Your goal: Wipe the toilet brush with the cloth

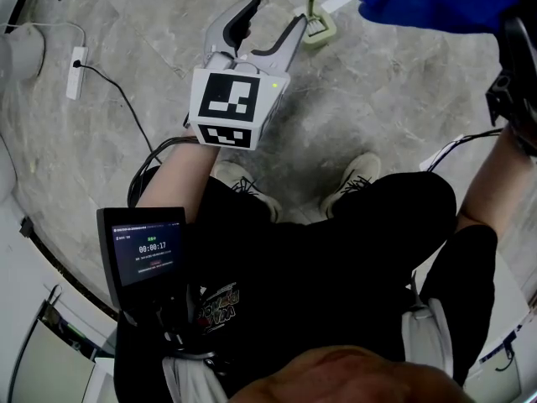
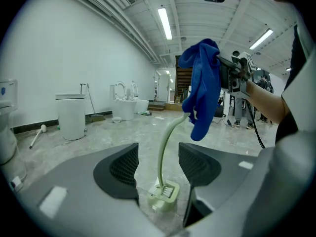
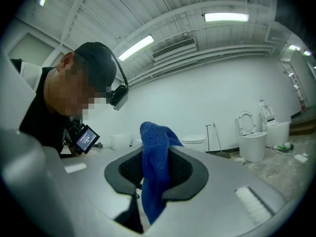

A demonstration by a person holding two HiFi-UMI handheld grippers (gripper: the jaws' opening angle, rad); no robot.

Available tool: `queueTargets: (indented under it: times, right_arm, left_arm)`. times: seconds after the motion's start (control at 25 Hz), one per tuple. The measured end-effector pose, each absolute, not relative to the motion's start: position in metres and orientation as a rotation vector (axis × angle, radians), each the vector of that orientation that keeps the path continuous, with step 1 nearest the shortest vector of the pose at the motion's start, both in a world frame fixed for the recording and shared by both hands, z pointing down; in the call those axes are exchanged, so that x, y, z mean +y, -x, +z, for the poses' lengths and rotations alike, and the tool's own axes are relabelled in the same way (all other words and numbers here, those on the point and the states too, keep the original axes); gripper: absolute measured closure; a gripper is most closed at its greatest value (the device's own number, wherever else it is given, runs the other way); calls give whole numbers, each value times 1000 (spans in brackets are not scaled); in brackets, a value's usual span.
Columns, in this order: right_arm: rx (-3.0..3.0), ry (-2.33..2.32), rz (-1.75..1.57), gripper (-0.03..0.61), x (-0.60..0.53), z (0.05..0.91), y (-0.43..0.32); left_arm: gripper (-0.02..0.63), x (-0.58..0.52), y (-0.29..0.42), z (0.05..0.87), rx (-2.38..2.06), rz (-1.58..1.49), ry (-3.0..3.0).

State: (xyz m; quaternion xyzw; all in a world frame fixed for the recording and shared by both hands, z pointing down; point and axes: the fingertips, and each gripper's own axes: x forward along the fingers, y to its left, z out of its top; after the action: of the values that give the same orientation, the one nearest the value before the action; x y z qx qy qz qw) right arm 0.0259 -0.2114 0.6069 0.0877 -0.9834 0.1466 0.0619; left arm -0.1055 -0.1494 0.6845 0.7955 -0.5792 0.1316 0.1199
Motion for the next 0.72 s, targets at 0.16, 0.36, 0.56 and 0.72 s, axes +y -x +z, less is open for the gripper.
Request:
queueTargets:
  times: [0.16,0.36,0.56,0.72]
  right_arm:
    - [-2988,-304,462,486,-208,603,-45]
    - [-2981,-357,486,486,-205,611,-66]
    - [-2755,-503,484,486,-220,716,-59]
    - [-2537,-617,444,486,-229,819,-44]
  left_arm:
    - [357,-149,106,685,-1693,388,-2321]
    - [357,-150,106,686,-1687,395,-2324]
    - [357,-151,106,686,-1687,393,-2331]
    - [357,-150,106,683,-1687,387,-2336]
